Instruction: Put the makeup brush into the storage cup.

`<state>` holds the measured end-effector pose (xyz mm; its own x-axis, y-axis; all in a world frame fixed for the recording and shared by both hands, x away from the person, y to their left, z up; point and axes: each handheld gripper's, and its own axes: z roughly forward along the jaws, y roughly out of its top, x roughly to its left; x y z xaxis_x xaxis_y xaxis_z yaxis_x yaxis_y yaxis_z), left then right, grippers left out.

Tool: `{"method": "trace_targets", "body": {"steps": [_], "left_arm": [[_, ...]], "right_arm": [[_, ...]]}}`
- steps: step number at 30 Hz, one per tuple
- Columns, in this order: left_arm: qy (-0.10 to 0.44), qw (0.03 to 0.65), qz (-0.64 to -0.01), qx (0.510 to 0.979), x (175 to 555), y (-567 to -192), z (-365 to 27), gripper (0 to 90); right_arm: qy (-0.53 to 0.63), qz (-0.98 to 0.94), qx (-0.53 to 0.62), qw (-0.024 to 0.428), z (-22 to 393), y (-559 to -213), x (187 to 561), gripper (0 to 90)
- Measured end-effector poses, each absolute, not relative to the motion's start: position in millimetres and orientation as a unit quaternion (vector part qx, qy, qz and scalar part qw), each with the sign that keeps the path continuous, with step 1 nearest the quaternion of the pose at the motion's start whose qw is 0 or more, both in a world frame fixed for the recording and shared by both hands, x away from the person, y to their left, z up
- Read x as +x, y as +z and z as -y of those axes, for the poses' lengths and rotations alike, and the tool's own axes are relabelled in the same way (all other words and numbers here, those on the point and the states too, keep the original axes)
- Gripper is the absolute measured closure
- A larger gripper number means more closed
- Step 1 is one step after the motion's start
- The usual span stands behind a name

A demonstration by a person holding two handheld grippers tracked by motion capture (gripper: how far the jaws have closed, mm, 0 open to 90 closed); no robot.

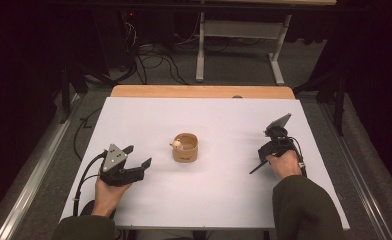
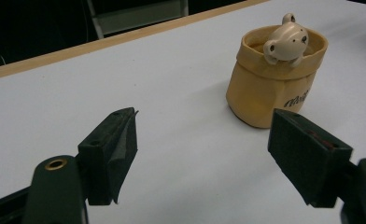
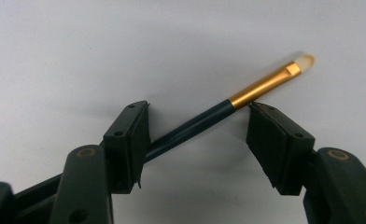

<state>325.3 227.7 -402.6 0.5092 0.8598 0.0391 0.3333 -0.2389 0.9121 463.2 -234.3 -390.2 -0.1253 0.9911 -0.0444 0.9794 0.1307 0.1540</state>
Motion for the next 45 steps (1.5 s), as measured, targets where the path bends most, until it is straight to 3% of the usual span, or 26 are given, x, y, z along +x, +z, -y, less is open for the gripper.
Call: {"method": "trace_targets", "body": {"steps": [28, 45], "left_arm": [[0.283, 0.463, -0.407, 0.735, 326.0, -403.4, -227.4, 24.6], [0.286, 0.475, -0.392, 0.734, 325.2, -403.4, -227.0, 26.6]], "right_arm": [[0.045, -0.789, 0.609, 0.067, 233.8, -387.3, 461.8, 79.4], [0.051, -0.801, 0.593, 0.066, 234.1, -387.2, 460.5, 84.8]]}}
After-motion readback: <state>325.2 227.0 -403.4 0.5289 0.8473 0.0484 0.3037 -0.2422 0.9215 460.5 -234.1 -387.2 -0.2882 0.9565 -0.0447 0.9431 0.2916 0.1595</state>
